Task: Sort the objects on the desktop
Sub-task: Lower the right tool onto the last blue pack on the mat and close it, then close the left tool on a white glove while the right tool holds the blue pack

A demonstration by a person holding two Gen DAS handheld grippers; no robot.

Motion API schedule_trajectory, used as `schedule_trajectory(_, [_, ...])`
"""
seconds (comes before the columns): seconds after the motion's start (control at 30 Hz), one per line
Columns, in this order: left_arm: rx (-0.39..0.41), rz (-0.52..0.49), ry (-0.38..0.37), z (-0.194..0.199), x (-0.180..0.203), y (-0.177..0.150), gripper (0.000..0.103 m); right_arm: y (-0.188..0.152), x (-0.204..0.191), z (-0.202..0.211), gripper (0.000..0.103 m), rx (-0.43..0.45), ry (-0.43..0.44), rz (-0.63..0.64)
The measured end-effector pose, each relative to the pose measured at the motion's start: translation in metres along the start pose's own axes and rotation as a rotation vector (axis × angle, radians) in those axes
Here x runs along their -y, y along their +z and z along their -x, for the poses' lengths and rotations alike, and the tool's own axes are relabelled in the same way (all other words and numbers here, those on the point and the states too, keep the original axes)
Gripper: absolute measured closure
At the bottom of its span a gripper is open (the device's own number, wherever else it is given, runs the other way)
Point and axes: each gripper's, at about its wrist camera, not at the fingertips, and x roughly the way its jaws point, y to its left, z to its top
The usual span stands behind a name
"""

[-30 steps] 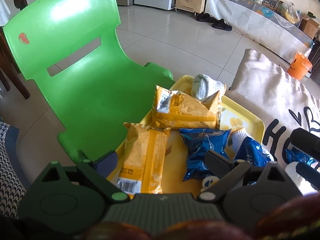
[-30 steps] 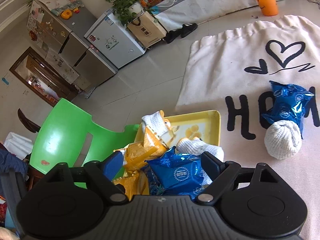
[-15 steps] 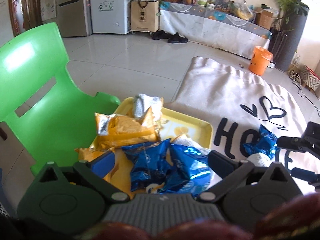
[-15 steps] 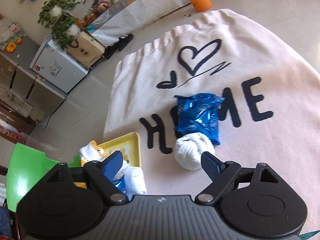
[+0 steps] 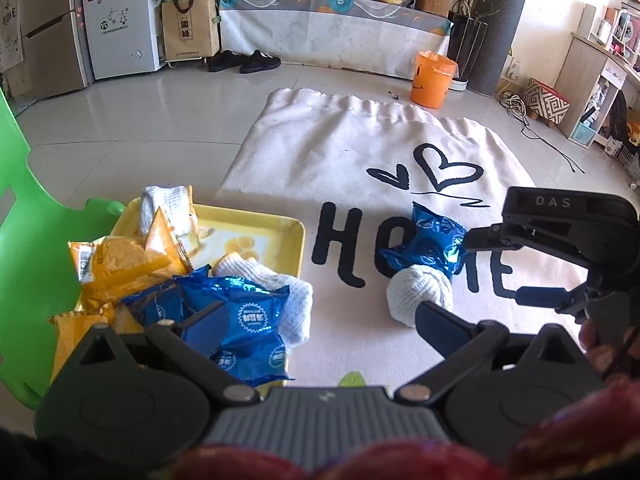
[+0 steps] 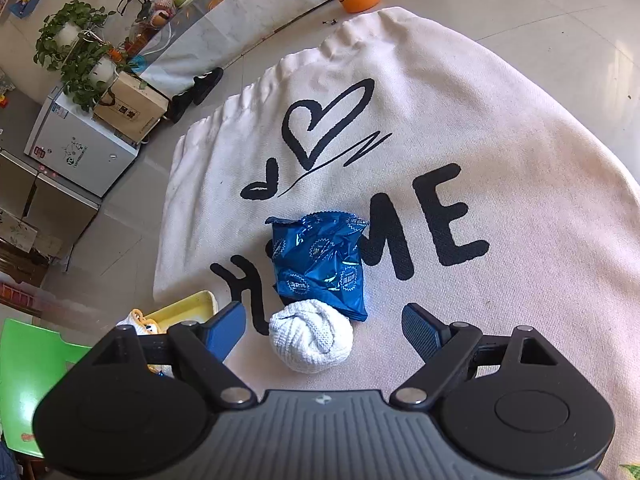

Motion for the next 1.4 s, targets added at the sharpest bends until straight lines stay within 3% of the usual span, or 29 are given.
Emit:
schedule_trajectory(0.63, [-0.052,0.048,0.013,-0.009,-0.011,0.004,0.001,0.020,-0.019,-0.064,0.018,-0.015,-0.004,0.064])
schedule_trajectory(0.77, [-0.056,0.047,0.018,-0.011,-0.012,0.004,0.001,0.019,-0.023,-0.072,0.026,-0.002,-0.025,0.096])
schedule_trajectory(0.87, [-0.062,0.050,0.017,-0.012,-0.012,0.004,0.001,0.014,-0.024,-0.077,0.038,-0.011,-0.034,0.119])
schedule_trajectory(0.97, [-0.062,0.043,0.020,-0.012,-0.011,0.003,0.001,0.009,-0.028,-0.075,0.040,-0.014,-0.025,0.167])
schedule_trajectory(1.27, [-0.067,0.014,0.005,-0.013,-0.008,-0.001,0.001,-0.026,-0.027,-0.057,0.041,-0.146,-0.005,0.299])
schedule_trajectory(1.4, [-0.078,-0.007,-0.028,-0.013,-0.007,-0.005,0.001,-0.043,-0.017,-0.042,0.041,-0.188,-0.028,0.297])
